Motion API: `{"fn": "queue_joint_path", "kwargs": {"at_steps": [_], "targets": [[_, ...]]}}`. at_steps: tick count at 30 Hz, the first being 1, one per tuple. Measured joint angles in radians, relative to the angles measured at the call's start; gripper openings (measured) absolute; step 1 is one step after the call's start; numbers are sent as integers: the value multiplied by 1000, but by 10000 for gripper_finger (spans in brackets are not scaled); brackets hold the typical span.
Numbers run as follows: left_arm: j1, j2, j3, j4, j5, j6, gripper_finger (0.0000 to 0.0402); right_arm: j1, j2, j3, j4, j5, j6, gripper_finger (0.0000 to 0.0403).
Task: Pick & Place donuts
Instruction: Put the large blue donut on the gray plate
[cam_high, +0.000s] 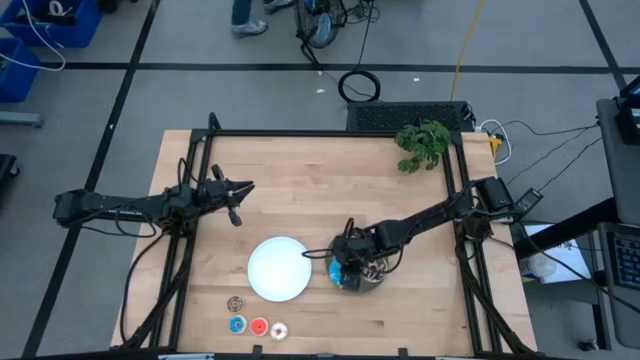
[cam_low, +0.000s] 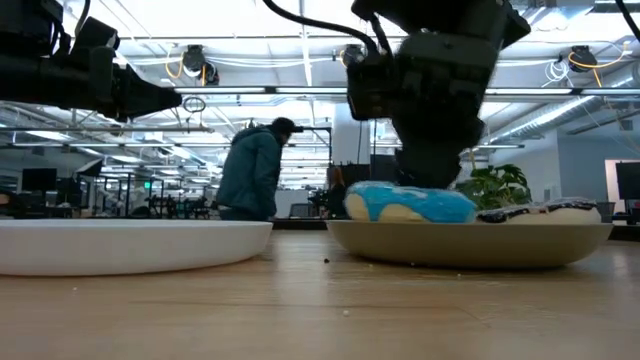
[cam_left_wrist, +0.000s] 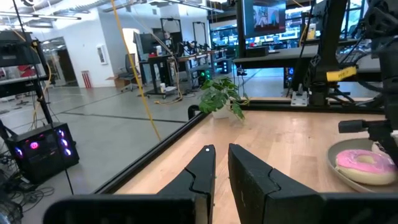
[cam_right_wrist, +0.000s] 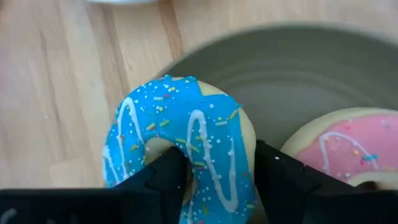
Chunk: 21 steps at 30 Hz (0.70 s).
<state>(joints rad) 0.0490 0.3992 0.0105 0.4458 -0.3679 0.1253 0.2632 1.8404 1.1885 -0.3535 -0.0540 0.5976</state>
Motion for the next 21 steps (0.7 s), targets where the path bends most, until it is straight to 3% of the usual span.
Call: {"fn": "queue_joint_path", "kwargs": {"at_steps": [13,21], "targets": [[0,0,0,-3,0,0,51,-2,-10,34,-41,1,-31,200],[0,0,0,-3,0,1,51,-24,-88,33,-153,1,-31,200]]}}
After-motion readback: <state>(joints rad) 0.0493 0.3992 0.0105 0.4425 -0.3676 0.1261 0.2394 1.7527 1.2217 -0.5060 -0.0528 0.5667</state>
